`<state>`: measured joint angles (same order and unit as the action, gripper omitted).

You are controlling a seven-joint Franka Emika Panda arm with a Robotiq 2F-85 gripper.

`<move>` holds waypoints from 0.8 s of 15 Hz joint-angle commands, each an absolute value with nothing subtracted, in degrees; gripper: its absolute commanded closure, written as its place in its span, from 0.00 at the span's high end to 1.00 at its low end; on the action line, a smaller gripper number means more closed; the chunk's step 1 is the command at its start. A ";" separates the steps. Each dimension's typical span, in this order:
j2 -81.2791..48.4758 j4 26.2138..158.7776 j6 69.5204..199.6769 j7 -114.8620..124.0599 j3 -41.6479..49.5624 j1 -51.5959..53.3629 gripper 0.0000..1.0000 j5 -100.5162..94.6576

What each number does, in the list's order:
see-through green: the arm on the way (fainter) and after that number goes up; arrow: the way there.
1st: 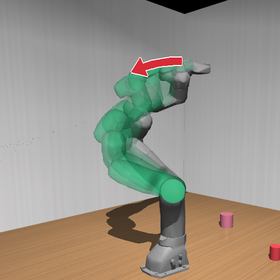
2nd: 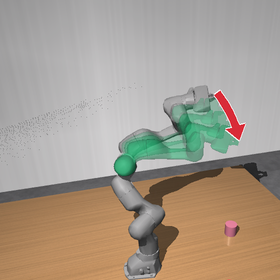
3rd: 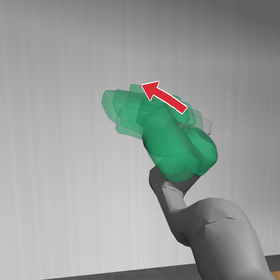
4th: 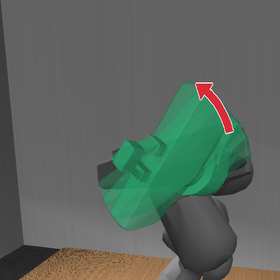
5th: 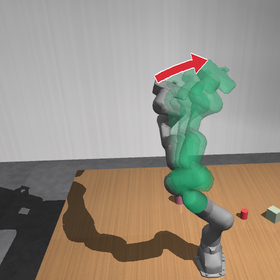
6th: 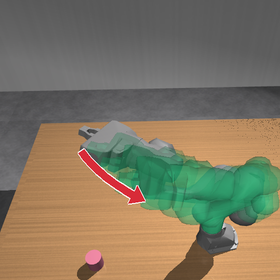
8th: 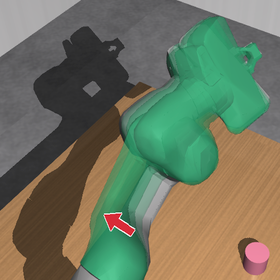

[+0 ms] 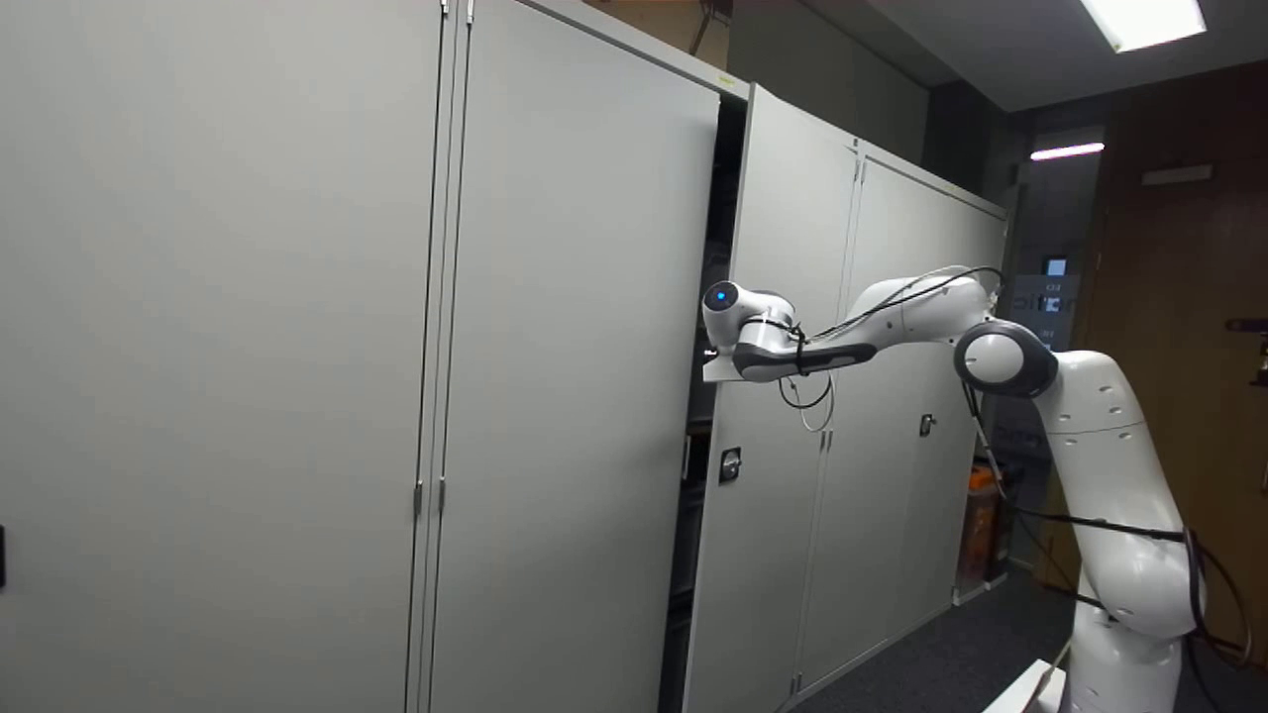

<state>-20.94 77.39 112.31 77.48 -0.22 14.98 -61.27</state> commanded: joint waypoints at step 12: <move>-9.72 89.85 109.37 77.92 -1.80 13.29 1.00 -57.36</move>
